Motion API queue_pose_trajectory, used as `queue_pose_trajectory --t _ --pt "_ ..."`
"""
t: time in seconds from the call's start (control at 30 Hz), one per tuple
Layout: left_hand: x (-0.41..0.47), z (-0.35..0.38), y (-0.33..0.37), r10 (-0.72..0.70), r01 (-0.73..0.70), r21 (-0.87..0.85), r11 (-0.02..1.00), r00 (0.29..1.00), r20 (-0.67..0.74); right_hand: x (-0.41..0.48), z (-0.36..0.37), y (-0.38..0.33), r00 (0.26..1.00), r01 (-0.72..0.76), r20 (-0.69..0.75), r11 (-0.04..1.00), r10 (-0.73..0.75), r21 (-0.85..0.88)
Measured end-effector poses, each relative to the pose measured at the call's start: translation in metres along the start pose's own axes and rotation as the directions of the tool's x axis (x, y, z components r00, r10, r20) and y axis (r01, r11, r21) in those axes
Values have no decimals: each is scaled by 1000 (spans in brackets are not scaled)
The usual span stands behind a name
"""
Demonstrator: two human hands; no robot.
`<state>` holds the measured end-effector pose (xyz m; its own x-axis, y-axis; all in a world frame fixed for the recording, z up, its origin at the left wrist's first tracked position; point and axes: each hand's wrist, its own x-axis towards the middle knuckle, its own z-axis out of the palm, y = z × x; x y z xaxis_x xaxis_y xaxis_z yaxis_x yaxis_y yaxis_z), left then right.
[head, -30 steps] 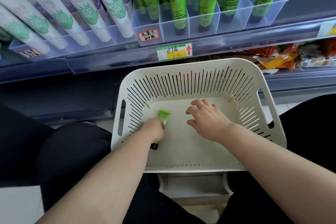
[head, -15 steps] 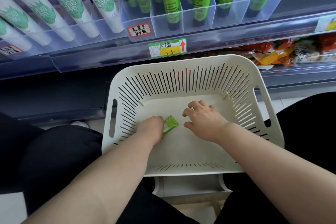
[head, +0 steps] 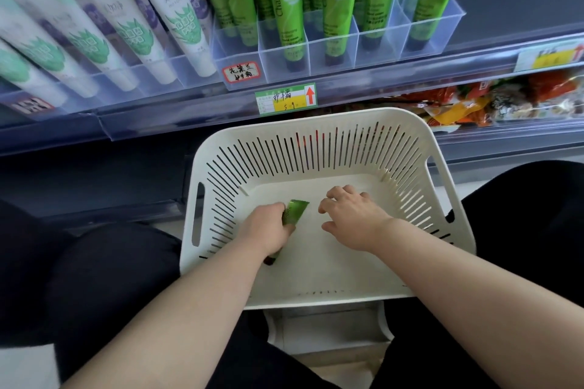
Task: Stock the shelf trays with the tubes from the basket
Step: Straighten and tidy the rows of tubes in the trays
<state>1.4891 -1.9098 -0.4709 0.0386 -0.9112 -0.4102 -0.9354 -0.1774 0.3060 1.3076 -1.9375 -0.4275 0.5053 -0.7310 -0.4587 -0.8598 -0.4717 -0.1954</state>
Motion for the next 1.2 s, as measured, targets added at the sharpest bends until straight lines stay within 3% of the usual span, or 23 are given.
queue_pose_trajectory --t 0.13,0.3,0.5,0.7,0.83,1.2 --pt "-18 -26 17 7 -65 -316 946 983 -182 -17 -20 -1 998 6 -64 999 -8 -32" --pt "-44 -61 37 -16 -105 -439 892 965 -263 -43 -55 -14 978 11 -209 1000 -14 -16" --pt "-84 -136 63 37 -223 -324 919 870 -492 -73 -102 -37 929 67 -361 996 -82 -54" --pt "-102 -221 79 18 -328 -358 874 759 -651 -88 -157 -44 859 47 -503 993 -94 -105" --pt "-102 -260 82 32 -306 -263 915 705 -708 -87 -185 -40 843 13 -533 993 -74 -117" --pt "-45 -301 95 -93 -239 -331 913 667 -739 -61 -212 -12 836 -27 -547 992 -47 -126"
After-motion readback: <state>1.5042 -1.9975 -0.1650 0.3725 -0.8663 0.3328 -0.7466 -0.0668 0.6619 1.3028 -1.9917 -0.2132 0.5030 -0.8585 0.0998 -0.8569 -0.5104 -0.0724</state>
